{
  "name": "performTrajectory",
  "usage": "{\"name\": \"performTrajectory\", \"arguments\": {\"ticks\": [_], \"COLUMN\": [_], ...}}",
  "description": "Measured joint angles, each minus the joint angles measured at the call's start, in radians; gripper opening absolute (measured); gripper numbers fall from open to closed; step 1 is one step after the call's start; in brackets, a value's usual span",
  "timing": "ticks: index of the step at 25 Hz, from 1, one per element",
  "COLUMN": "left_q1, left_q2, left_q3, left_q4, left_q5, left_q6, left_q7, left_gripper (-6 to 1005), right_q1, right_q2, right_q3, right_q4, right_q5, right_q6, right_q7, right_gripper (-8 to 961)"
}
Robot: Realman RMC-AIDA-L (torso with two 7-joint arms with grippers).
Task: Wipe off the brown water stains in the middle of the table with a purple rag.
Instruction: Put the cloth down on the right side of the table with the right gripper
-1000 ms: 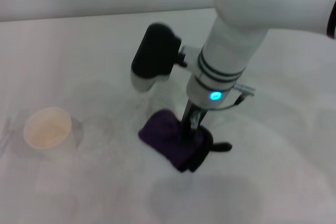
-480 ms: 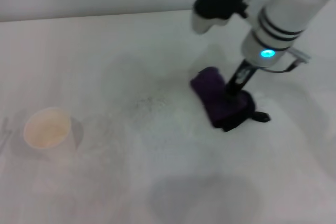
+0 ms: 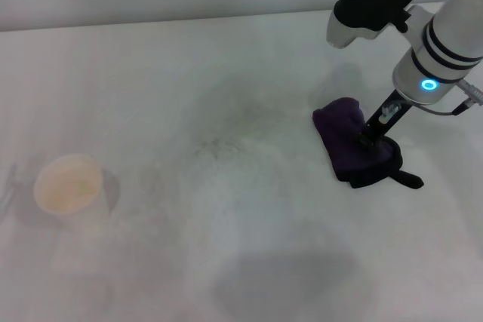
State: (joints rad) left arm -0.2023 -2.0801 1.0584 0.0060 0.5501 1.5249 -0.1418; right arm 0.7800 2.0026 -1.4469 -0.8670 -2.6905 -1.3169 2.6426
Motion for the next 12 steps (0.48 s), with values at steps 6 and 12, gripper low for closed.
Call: {"name": "performTrajectory", "arguments": {"ticks": [6, 12], "left_q1": [-0.003, -0.001], "left_q2": [0.0, 0.0], "left_q3": [0.0, 0.0], "left_q4": [0.0, 0.0], "left_q5": [0.002, 0.002], "left_q6": [0.0, 0.0], "left_q7": [0.001, 0.001], "left_gripper": [893, 894], "right_q1": [-0.007, -0.025], "right_q2": [0.004, 0.003], "right_q3": [0.023, 0.031], "right_q4": [0.001, -0.044], "right_q5": [-0.002, 0.006], "right_q6": [0.004, -0.004], "right_q7": [0.0, -0.001], "right_gripper": [186, 270]}}
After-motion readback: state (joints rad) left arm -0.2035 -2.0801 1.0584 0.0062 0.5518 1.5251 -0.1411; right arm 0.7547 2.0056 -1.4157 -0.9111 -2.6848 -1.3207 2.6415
